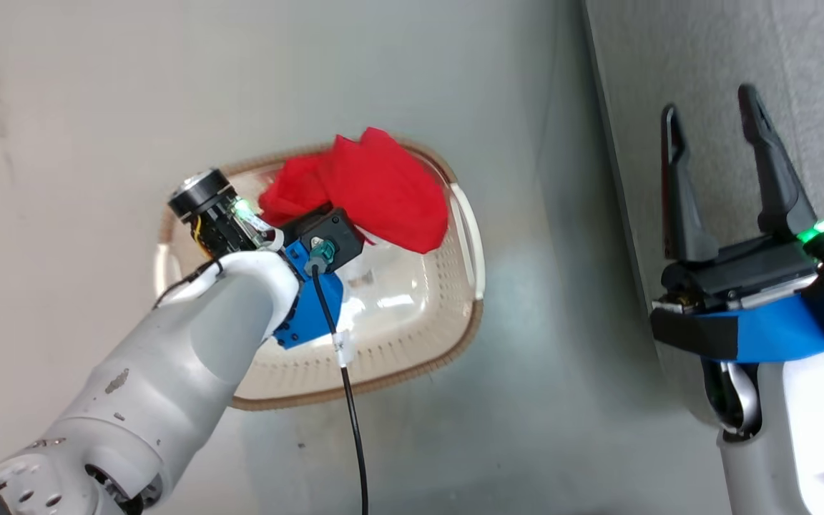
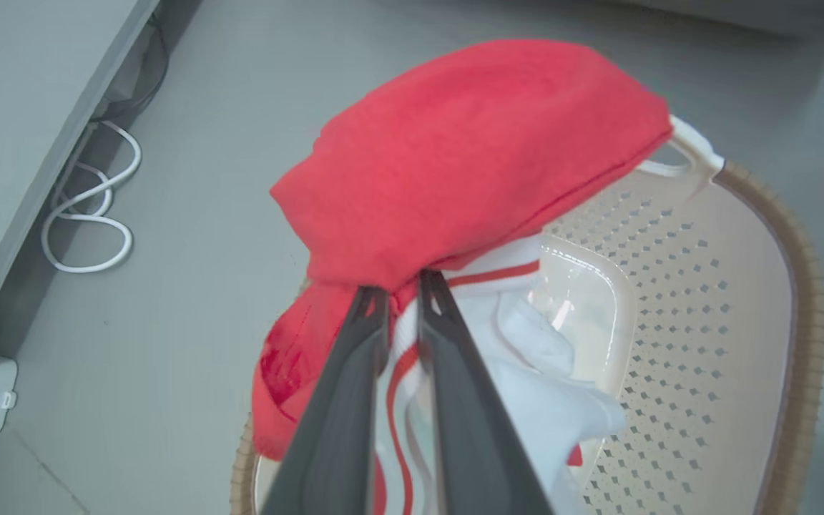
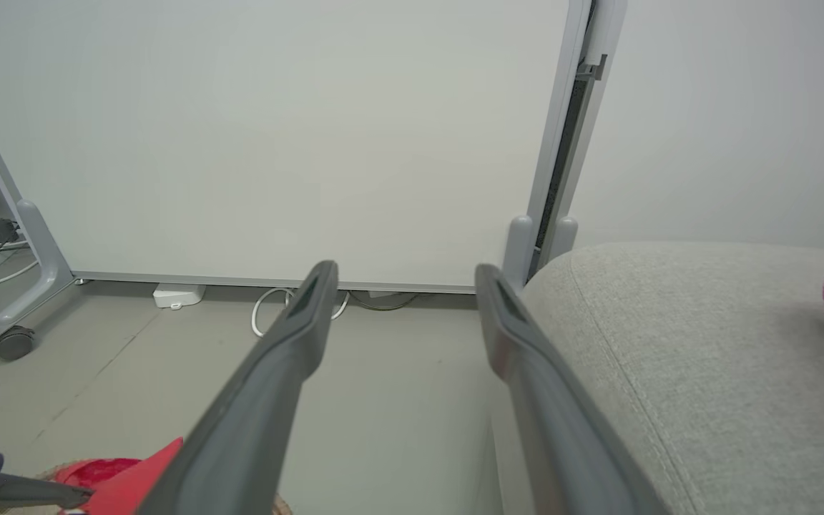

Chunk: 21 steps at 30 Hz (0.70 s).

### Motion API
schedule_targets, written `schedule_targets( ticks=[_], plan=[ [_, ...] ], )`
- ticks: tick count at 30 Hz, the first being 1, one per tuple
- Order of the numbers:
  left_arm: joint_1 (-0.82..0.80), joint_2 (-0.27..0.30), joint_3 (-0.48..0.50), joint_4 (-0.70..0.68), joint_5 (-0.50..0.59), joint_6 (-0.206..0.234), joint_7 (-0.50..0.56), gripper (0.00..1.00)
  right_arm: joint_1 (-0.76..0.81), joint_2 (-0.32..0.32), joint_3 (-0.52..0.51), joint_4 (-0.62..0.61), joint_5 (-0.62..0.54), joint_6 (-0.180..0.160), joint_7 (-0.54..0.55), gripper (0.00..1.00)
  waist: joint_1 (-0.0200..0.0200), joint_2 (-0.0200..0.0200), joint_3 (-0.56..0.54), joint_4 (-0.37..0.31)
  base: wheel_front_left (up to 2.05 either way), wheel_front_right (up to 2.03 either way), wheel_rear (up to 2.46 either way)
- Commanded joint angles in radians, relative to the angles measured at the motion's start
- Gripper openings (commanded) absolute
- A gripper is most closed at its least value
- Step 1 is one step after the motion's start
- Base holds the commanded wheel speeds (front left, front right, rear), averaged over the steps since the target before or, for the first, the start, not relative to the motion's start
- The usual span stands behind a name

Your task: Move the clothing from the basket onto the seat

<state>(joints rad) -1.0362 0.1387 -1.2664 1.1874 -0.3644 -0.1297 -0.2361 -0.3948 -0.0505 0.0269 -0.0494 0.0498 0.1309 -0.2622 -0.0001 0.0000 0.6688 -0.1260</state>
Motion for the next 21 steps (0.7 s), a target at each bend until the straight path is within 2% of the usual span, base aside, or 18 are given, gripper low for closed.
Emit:
schedule_targets(
  ticks=[1, 9, 21],
  plan=[
    [0.014, -0.006, 0.011, -0.008, -0.02, -0.001, -0.011, 0.0, 0.018, 0.0, -0.005, 0.007, -0.004, 0.0, -0.004, 1.0, 0.0001, 0.0, -0.088, 0.046, 0.0, 0.0, 0.0],
    [0.055, -0.009, 0.058, -0.069, -0.101, -0.001, -0.03, 0.0, 0.099, 0.0, -0.03, 0.047, -0.013, 0.0, -0.004, 1.0, 0.0001, 0.0, -0.249, 0.091, 0.0, 0.0, 0.0],
    [0.165, 0.042, 0.22, -0.285, -0.129, 0.037, -0.03, 0.0, 0.212, -0.005, -0.04, 0.097, 0.002, 0.0, -0.004, 1.0, 0.0001, 0.0, -0.449, 0.138, 0.0, 0.0, 0.0]
  ],
)
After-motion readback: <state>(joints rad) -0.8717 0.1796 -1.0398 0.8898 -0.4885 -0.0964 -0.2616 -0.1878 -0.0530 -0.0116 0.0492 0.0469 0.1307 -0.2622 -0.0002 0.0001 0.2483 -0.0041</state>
